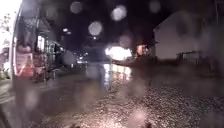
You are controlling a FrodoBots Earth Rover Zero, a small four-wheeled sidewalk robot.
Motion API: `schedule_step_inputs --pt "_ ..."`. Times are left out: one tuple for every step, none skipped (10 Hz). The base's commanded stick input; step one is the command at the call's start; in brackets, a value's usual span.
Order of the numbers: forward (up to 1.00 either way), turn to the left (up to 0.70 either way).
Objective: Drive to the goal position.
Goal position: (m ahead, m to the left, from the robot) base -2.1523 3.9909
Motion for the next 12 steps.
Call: schedule_step_inputs --pt "0.5 0.0" --pt "0.5 0.0" --pt "0.5 0.0" --pt "0.5 0.0" --pt "0.5 0.0" --pt "0.5 0.0" --pt "0.5 0.0" --pt "0.5 0.0" --pt "0.5 0.0" --pt "0.5 0.05" --pt "0.5 0.15" --pt "0.5 0.36"
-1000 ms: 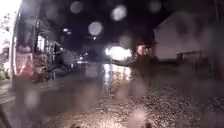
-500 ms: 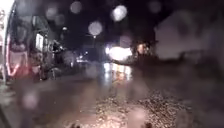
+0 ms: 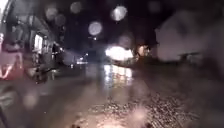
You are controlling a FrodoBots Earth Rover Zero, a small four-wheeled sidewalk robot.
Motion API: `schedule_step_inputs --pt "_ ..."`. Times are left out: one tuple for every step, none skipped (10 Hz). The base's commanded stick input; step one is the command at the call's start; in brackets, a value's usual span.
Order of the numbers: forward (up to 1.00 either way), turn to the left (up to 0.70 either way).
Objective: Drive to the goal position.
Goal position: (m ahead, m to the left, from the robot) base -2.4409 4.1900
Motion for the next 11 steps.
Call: schedule_step_inputs --pt "0.5 0.26" --pt "0.5 0.0" --pt "0.51 0.0" --pt "0.69 0.0" --pt "0.7 0.0" --pt "0.7 0.0" --pt "0.7 0.0" --pt "0.7 0.0" --pt "0.7 0.0" --pt "0.7 0.0" --pt "0.7 0.0"
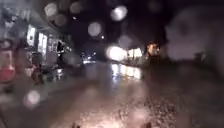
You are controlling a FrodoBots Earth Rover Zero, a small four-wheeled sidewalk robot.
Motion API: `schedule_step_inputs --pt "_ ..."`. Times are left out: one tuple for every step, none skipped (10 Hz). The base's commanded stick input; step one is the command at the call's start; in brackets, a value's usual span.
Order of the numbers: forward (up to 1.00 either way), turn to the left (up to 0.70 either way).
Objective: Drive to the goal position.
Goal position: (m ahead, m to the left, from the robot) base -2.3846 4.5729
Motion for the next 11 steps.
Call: schedule_step_inputs --pt "0.7 0.0" --pt "0.7 0.0" --pt "0.7 0.0" --pt "0.7 0.0" --pt "0.7 0.0" --pt "0.7 0.0" --pt "0.7 0.0" --pt "0.7 0.0" --pt "0.7 0.0" --pt "0.7 0.0" --pt "0.7 0.0"
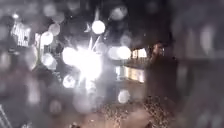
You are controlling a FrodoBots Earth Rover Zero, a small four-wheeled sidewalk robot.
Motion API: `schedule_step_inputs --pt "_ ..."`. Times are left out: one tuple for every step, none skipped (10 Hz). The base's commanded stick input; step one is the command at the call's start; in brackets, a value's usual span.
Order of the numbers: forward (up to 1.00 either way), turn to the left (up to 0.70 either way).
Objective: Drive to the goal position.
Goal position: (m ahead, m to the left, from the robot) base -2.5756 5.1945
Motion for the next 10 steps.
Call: schedule_step_inputs --pt "0.7 0.0" --pt "0.7 0.0" --pt "0.7 0.0" --pt "0.7 0.27" --pt "0.7 0.35" --pt "0.7 0.07" --pt "0.7 0.0" --pt "0.7 0.0" --pt "0.7 0.0" --pt "0.7 0.0"
